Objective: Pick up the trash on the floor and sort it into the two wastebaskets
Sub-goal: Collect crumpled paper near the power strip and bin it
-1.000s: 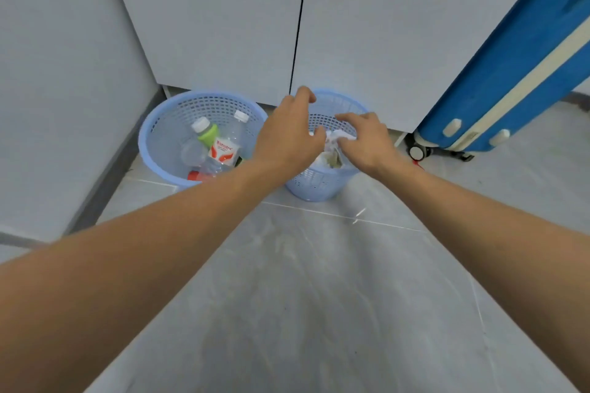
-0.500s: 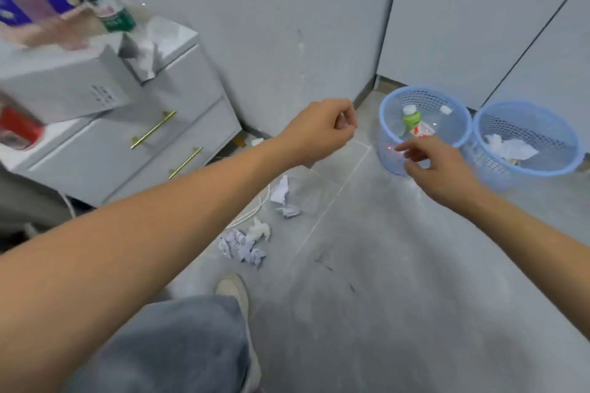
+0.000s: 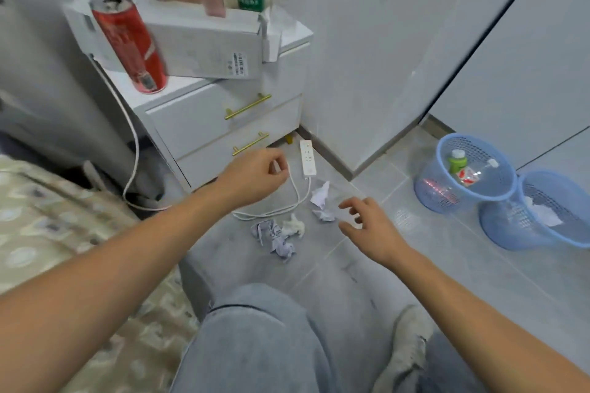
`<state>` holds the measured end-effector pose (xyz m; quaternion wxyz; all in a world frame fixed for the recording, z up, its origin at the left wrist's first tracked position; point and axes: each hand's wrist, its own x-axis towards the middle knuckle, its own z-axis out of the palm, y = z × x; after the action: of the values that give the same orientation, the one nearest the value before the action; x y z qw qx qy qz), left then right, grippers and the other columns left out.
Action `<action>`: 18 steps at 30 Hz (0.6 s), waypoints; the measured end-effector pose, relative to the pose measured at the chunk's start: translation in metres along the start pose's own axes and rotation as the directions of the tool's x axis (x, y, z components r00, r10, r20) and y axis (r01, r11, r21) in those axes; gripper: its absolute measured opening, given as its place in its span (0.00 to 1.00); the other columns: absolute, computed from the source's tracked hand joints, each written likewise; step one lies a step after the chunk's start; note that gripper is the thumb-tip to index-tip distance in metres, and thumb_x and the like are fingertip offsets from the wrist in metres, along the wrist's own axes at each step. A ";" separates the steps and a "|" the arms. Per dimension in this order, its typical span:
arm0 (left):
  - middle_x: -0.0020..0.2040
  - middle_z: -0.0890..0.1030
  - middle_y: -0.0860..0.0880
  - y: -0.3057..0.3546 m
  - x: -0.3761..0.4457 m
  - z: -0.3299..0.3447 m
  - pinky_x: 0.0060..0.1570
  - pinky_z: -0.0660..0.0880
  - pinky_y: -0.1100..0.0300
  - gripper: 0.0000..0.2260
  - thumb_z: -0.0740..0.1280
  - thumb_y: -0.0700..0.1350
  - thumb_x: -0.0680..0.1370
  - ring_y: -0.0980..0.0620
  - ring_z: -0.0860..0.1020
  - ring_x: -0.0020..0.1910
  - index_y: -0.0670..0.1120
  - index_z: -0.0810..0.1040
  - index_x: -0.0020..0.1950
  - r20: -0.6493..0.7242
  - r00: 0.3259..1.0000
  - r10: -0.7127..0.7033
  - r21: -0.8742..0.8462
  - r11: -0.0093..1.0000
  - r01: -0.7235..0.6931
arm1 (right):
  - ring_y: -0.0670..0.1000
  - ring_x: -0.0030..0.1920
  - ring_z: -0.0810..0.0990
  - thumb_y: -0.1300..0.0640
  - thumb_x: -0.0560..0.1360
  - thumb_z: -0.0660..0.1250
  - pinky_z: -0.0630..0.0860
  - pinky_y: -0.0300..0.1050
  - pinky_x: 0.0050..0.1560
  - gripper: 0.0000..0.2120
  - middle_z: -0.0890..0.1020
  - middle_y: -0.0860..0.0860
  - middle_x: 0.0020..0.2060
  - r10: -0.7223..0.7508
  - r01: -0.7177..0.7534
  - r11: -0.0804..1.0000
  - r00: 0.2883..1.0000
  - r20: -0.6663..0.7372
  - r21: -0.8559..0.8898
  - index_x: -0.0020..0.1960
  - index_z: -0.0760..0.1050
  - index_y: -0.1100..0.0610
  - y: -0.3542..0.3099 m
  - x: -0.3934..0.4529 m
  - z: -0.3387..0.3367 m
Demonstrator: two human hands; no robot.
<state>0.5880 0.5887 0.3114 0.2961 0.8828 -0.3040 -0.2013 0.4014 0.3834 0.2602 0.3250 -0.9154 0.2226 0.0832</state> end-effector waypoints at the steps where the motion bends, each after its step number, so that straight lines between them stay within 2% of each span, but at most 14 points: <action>1: 0.42 0.83 0.53 -0.017 0.004 0.021 0.48 0.80 0.48 0.06 0.67 0.55 0.77 0.51 0.81 0.42 0.54 0.78 0.51 0.031 0.999 -0.038 0.036 0.999 0.037 | 0.54 0.57 0.78 0.50 0.78 0.69 0.76 0.52 0.63 0.17 0.72 0.50 0.60 0.036 -0.035 0.999 0.999 0.025 -0.037 0.66 0.73 0.45 0.012 0.012 0.009; 4: 0.55 0.79 0.50 -0.062 0.014 0.094 0.53 0.77 0.51 0.21 0.68 0.64 0.75 0.48 0.79 0.53 0.57 0.74 0.64 0.100 0.981 -0.164 0.161 0.976 0.147 | 0.60 0.64 0.74 0.46 0.75 0.72 0.74 0.53 0.67 0.26 0.68 0.53 0.65 0.101 -0.088 0.985 0.991 0.085 -0.147 0.70 0.68 0.43 0.057 0.052 0.037; 6: 0.62 0.72 0.48 -0.091 0.019 0.144 0.58 0.76 0.48 0.31 0.68 0.70 0.71 0.43 0.74 0.63 0.60 0.69 0.70 0.139 0.960 -0.241 0.229 0.951 0.206 | 0.62 0.66 0.70 0.44 0.73 0.74 0.74 0.56 0.66 0.32 0.64 0.54 0.69 0.121 -0.096 0.974 0.986 0.116 -0.205 0.74 0.65 0.42 0.084 0.082 0.055; 9: 0.71 0.64 0.48 -0.132 0.030 0.214 0.63 0.74 0.42 0.43 0.65 0.77 0.64 0.41 0.66 0.71 0.64 0.61 0.77 0.138 0.940 -0.311 0.337 0.908 0.251 | 0.63 0.71 0.64 0.38 0.69 0.77 0.76 0.59 0.62 0.44 0.57 0.55 0.75 0.146 -0.106 0.951 0.982 0.118 -0.292 0.78 0.58 0.39 0.117 0.135 0.079; 13: 0.81 0.56 0.42 -0.174 0.049 0.277 0.70 0.65 0.35 0.51 0.60 0.82 0.61 0.34 0.55 0.79 0.67 0.50 0.81 0.116 0.950 -0.288 0.458 0.864 0.206 | 0.66 0.75 0.59 0.25 0.58 0.76 0.77 0.63 0.60 0.59 0.51 0.55 0.79 0.170 -0.136 0.886 0.985 0.037 -0.444 0.79 0.46 0.35 0.152 0.203 0.110; 16: 0.82 0.58 0.39 -0.191 0.056 0.304 0.71 0.63 0.31 0.50 0.64 0.79 0.61 0.31 0.57 0.79 0.65 0.55 0.81 0.072 0.985 -0.154 0.469 0.877 0.103 | 0.67 0.75 0.59 0.23 0.54 0.76 0.76 0.62 0.60 0.64 0.47 0.56 0.81 0.143 -0.102 0.884 0.988 0.057 -0.457 0.79 0.42 0.35 0.167 0.238 0.135; 18: 0.81 0.59 0.40 -0.199 0.060 0.317 0.70 0.63 0.30 0.49 0.67 0.76 0.61 0.31 0.59 0.78 0.65 0.59 0.80 0.050 0.996 -0.077 0.462 0.886 0.045 | 0.67 0.74 0.60 0.24 0.56 0.75 0.75 0.61 0.61 0.64 0.46 0.56 0.81 0.078 -0.009 0.864 0.990 0.117 -0.503 0.80 0.42 0.35 0.169 0.252 0.151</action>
<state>0.5449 0.5498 -0.0629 0.0617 0.9297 -0.3250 -0.1621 0.5460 0.2730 -0.0264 0.0887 -0.9554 0.1918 0.2063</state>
